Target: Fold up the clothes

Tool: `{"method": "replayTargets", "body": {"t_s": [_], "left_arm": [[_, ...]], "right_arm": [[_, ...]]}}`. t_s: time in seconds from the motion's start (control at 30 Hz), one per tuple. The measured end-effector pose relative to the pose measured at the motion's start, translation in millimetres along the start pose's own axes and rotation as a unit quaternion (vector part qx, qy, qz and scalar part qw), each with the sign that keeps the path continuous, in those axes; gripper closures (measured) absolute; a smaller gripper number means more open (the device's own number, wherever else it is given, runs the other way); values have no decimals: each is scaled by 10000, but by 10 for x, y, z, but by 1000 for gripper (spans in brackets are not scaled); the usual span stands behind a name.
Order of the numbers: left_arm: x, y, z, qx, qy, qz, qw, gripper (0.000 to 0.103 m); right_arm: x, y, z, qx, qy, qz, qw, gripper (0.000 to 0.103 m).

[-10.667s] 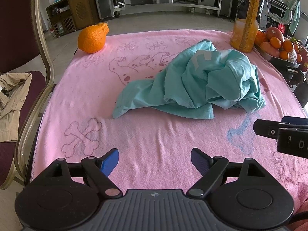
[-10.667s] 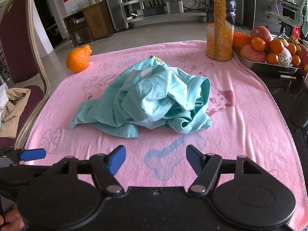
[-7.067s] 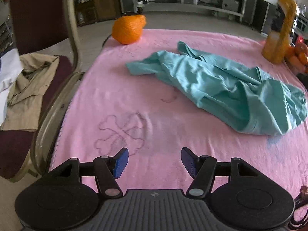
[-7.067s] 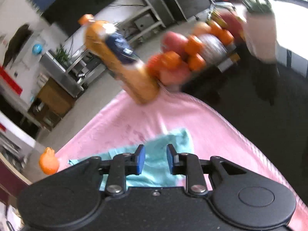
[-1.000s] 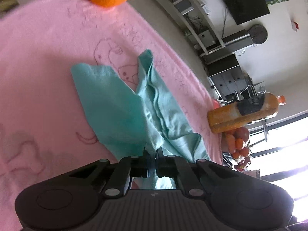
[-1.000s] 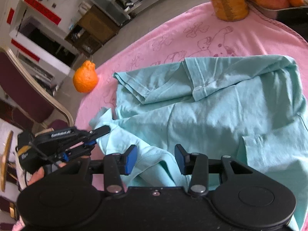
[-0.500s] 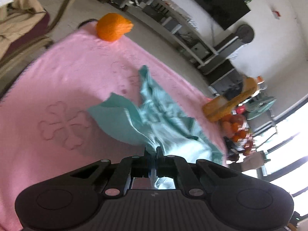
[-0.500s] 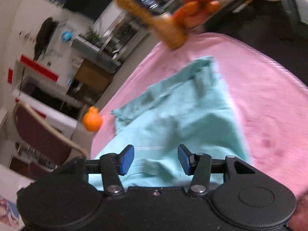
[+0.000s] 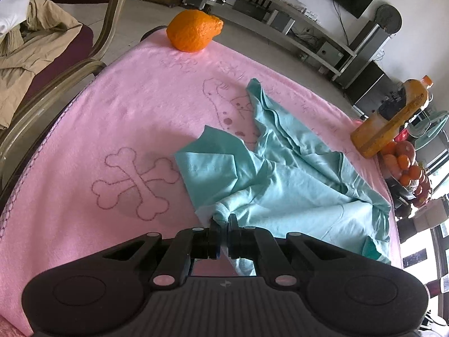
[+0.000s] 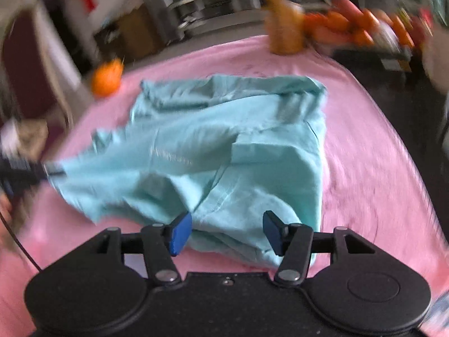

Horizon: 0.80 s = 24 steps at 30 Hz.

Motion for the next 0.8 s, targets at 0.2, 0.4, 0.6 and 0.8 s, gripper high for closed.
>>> {"method": "replayTargets", "body": {"t_s": [0.2, 0.4, 0.6, 0.8], "left_arm": [[-14, 16, 23, 72, -47, 27, 10000, 100], [-31, 18, 53, 106, -101, 30, 9999, 100], [-25, 42, 78, 185, -150, 135, 9996, 100], [-20, 37, 109, 236, -246, 142, 9993, 100]], "right_arm": [[-9, 53, 113, -280, -189, -151, 9993, 99], [17, 17, 45, 37, -11, -178, 9998, 58], [25, -206, 183, -120, -88, -825, 9965, 57], [0, -85, 252, -203, -257, -421, 9986, 97]]}}
Point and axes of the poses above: each gripper's, at about its wrist camera, not at the fingertips, and z roughly the way its jaws point, y to its right, x to its top, the point moved 4 cm from there along z, roughly the way its jaws point, and after that the axes turned 6 degrees about x, right-handed, at the moved point
